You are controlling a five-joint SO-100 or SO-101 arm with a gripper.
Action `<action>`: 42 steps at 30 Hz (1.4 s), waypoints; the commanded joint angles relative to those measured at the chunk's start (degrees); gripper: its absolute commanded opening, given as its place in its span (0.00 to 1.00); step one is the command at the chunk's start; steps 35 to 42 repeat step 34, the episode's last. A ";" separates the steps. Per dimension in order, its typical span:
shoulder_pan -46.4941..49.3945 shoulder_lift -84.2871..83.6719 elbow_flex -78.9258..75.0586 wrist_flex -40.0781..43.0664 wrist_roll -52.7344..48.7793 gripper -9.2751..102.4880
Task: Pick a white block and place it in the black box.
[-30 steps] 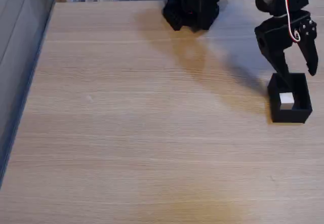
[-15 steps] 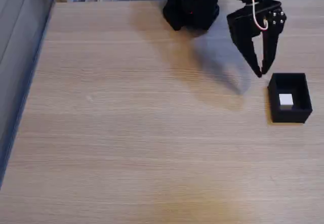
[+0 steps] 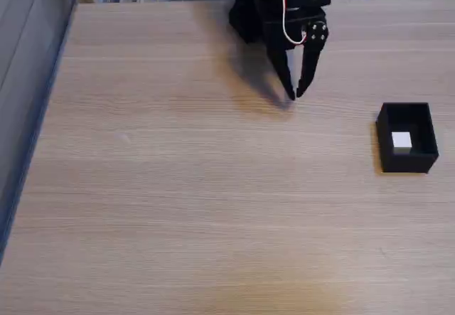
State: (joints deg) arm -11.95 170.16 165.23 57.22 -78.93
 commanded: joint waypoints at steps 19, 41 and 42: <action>12.13 20.65 12.74 20.04 -13.01 0.08; 12.48 20.65 12.74 20.04 -12.92 0.08; 12.48 20.65 12.74 20.04 -12.92 0.08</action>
